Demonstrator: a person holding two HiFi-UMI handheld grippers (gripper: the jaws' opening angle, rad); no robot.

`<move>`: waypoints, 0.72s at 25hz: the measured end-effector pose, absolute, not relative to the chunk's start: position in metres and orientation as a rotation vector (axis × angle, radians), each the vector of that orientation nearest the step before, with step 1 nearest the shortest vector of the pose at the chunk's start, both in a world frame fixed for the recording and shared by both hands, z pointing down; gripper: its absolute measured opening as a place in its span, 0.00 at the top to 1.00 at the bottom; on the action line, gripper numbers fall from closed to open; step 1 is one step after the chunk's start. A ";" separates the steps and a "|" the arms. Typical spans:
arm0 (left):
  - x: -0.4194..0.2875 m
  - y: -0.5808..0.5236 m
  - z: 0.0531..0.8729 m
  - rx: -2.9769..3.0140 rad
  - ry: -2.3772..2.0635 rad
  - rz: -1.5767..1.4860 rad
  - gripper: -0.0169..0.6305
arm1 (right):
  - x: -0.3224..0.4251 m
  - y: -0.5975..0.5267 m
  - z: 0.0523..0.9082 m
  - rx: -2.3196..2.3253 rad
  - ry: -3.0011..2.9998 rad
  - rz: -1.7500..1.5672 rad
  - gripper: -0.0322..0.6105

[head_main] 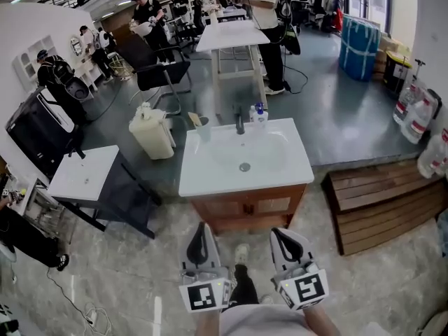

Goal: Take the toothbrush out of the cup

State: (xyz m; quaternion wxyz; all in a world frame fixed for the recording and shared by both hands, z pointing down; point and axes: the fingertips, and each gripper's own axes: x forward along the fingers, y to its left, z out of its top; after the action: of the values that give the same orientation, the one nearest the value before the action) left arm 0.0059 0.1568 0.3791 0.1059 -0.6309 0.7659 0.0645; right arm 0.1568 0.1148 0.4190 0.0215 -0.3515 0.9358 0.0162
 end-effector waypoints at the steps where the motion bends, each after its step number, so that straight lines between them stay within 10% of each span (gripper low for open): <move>1: 0.004 0.147 0.378 -1.865 2.249 0.200 0.95 | 0.156 0.106 0.417 -1.105 2.895 0.061 0.93; 18: -0.095 -0.066 0.335 -2.003 2.042 0.342 0.95 | 0.041 -0.098 0.393 -1.194 2.840 0.096 0.93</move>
State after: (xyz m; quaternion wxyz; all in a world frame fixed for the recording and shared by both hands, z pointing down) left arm -0.0948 -0.0657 0.3349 0.1300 -0.6893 0.7029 0.1176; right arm 0.0405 -0.0976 0.3928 0.0299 -0.3872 0.9210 0.0312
